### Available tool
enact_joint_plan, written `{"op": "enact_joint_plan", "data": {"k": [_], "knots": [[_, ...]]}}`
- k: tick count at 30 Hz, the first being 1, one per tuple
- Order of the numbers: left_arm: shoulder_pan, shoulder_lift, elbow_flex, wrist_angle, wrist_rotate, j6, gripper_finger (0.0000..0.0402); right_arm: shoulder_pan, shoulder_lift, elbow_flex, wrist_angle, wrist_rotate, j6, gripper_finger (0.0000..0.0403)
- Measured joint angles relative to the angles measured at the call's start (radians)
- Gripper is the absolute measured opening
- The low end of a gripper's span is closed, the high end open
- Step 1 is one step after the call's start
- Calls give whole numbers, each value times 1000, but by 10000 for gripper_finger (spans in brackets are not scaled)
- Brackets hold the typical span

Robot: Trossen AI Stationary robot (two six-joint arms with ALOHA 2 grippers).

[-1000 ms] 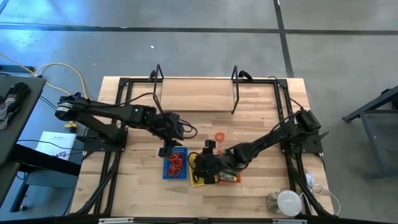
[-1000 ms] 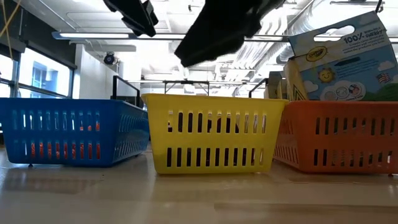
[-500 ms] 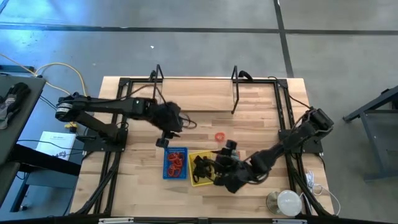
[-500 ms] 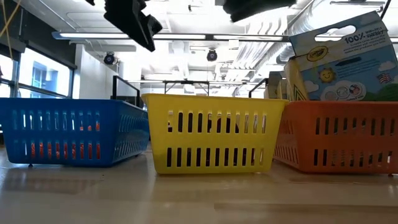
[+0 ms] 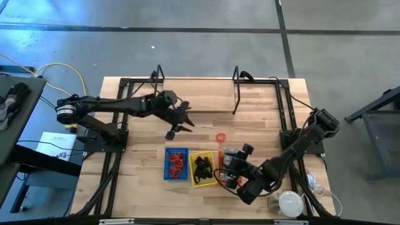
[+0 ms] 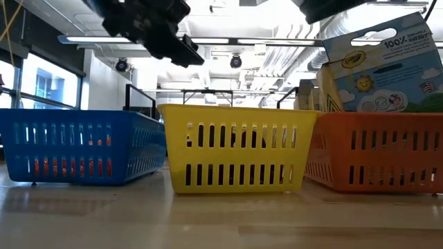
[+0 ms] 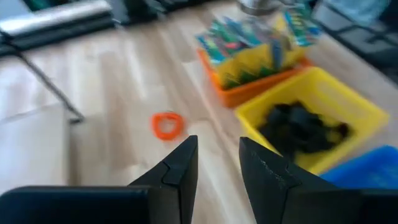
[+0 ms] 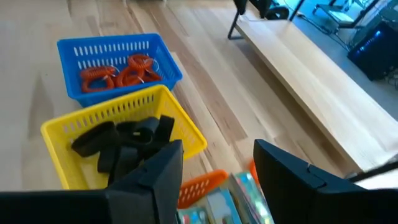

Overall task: Pick & Place Office Desk Supplies
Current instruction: Put the orange spring keychain into the blue basket

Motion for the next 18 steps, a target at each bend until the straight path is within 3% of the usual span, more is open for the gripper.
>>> {"op": "enact_joint_plan", "data": {"k": [6, 11, 18], "knots": [[-23, 37, -88, 266, -47, -85, 111, 2, 0, 0, -41, -21, 51, 185], [-43, 103, -89, 314, -82, -45, 116, -7, 0, -1, -46, -26, 51, 185], [-54, 239, -89, 435, -144, 54, 192, -9, 0, -1, -50, -25, 50, 186]]}}
